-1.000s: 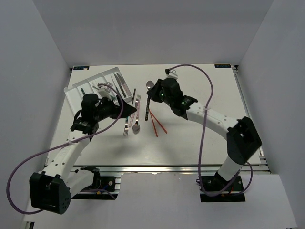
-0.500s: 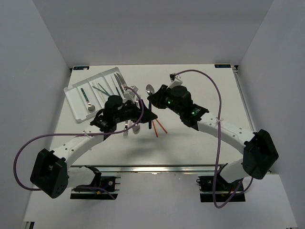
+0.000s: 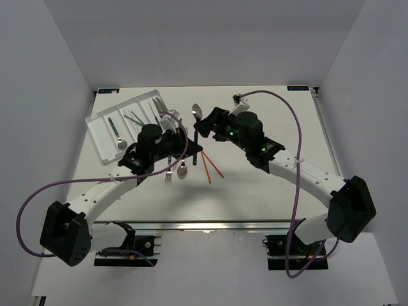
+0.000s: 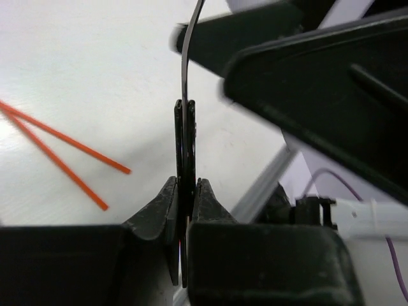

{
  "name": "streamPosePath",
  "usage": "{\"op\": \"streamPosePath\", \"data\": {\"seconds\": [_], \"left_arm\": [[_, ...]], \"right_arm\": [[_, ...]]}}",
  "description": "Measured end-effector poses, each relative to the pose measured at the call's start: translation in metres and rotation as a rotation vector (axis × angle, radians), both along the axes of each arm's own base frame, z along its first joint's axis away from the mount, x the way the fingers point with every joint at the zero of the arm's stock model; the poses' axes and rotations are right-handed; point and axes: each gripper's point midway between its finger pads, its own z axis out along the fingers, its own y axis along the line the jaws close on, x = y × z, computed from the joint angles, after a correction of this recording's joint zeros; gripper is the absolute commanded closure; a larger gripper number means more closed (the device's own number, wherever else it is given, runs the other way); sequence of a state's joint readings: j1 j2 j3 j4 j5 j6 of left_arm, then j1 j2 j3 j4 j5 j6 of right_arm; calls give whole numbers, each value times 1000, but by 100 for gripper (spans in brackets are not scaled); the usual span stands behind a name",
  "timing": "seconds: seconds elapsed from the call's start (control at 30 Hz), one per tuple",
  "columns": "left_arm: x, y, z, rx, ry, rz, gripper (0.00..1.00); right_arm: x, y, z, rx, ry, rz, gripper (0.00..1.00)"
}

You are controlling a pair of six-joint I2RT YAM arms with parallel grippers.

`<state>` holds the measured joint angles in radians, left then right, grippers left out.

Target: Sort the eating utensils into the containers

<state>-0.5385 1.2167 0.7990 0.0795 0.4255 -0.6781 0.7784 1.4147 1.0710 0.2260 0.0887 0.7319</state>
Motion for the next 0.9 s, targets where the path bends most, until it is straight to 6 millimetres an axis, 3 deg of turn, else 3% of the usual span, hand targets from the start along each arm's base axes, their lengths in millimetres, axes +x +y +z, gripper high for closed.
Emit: {"op": "streamPosePath", "data": {"seconds": [0.07, 0.13, 0.23, 0.3, 0.4, 0.47, 0.67, 0.8, 0.9], "left_arm": [[14, 16, 1, 25, 12, 81, 100], [40, 51, 1, 47, 37, 215, 100], [85, 136, -3, 115, 87, 503, 100], [109, 194, -3, 173, 121, 681, 100], [146, 262, -9, 267, 172, 859, 100], [167, 292, -21, 321, 205, 927, 100], [205, 345, -101, 492, 427, 962, 100], [201, 351, -135, 571, 524, 931, 100], [192, 353, -140, 604, 557, 922, 100]], "right_arm": [[11, -14, -3, -9, 16, -28, 11], [29, -42, -9, -29, 39, -99, 11], [45, -91, -19, -51, 65, -208, 11], [44, -115, -25, -65, 74, -250, 11], [33, -125, -30, -88, 74, -244, 11], [28, -127, -32, -101, 70, -230, 11], [22, -137, -49, -157, 79, -192, 11], [21, -143, -54, -174, 77, -185, 11], [19, -145, -56, -175, 77, -175, 11]]}}
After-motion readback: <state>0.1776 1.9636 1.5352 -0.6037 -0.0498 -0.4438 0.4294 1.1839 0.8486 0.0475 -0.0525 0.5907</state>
